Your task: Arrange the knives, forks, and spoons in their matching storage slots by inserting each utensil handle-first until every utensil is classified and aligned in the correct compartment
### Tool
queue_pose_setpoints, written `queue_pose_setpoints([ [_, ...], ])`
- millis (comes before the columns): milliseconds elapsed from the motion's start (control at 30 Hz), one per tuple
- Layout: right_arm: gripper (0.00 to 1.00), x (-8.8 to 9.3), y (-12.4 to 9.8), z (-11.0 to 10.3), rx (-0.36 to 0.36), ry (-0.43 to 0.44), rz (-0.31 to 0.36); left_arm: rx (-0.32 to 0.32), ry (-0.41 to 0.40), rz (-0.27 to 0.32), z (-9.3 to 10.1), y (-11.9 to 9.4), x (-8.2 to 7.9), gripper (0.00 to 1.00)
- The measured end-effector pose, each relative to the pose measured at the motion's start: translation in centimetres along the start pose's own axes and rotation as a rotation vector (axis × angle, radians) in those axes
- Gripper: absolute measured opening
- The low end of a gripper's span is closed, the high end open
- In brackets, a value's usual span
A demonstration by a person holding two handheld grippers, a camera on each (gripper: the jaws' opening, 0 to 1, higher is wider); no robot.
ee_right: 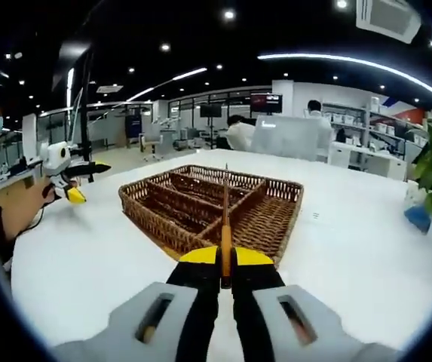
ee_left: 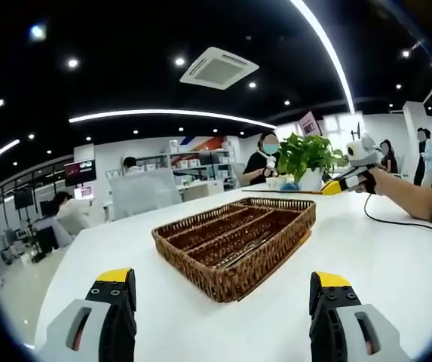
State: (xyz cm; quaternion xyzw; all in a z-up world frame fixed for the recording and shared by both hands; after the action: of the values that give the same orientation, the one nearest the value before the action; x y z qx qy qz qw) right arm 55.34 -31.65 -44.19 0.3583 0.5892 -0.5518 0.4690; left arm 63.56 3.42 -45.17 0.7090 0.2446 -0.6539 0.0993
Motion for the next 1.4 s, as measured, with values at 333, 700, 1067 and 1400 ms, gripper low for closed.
queue_pose_setpoints([
  [333,0.03,0.2,-0.5,2.7,0.088,0.101,-0.004,-0.005,-0.001,-0.001,-0.1,0.0,0.1,1.0],
  [700,0.03,0.3,-0.7,2.9,0.104,0.105,-0.003,-0.008,0.001,0.002,-0.2,-0.1,0.1,1.0],
  [1067,0.03,0.5,-0.8,3.0,0.116,0.111,-0.019,-0.011,0.005,0.003,-0.2,-0.2,-0.1,1.0],
  [1400,0.03,0.4,-0.7,3.1,0.14,0.1,-0.028,-0.008,0.012,0.0,0.1,-0.1,-0.2,1.0],
])
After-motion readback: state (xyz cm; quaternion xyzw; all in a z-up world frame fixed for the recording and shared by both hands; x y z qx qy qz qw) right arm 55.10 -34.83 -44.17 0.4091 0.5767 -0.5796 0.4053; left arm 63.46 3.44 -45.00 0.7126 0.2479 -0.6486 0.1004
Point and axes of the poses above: the point that each gripper's makers call its tool centre point, and the gripper's own axes: y roughly forward along the fingers, z roughly to its right, x roughly out of its underside, the point moved 3 cm from there along -y, roughly backward along the fingers, and after that the axes turned 5 degrees about x, right-handed, at the moved point
